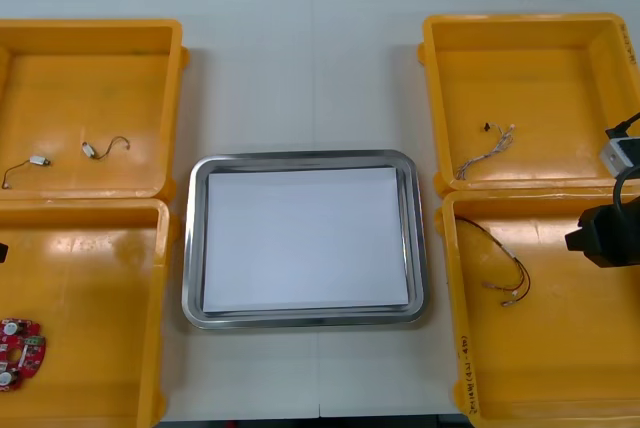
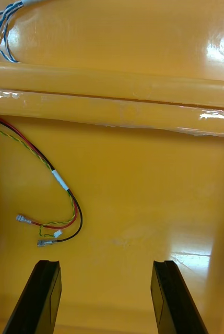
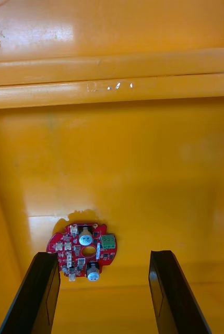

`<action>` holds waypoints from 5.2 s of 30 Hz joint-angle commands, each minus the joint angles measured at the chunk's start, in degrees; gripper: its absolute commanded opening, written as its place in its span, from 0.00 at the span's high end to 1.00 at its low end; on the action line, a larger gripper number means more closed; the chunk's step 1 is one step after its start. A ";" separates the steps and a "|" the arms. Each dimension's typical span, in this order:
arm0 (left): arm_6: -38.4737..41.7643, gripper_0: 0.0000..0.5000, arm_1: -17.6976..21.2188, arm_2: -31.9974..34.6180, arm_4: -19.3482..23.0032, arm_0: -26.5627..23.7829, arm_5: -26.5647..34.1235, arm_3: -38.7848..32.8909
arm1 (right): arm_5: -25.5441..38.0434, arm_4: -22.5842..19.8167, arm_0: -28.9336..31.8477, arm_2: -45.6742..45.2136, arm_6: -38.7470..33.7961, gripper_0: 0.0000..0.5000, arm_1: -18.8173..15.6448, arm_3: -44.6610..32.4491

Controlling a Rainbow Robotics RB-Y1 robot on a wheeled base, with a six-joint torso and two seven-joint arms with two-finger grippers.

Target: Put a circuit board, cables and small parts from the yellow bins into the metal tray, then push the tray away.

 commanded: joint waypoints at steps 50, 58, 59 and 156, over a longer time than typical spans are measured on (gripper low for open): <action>-3.73 0.00 2.40 0.18 0.42 1.21 0.35 -1.59 | -0.55 -0.42 0.56 -1.53 -1.65 0.00 -2.14 -0.37; -3.73 0.00 2.40 0.18 0.42 1.21 0.35 -1.59 | -0.55 -0.42 0.56 -1.53 -1.65 0.00 -2.14 -0.37; -3.73 0.00 2.40 0.18 0.42 1.21 0.35 -1.59 | -0.55 -0.42 0.56 -1.53 -1.65 0.00 -2.14 -0.37; -3.73 0.00 2.40 0.18 0.42 1.21 0.35 -1.59 | -0.55 -0.42 0.56 -1.53 -1.65 0.00 -2.14 -0.37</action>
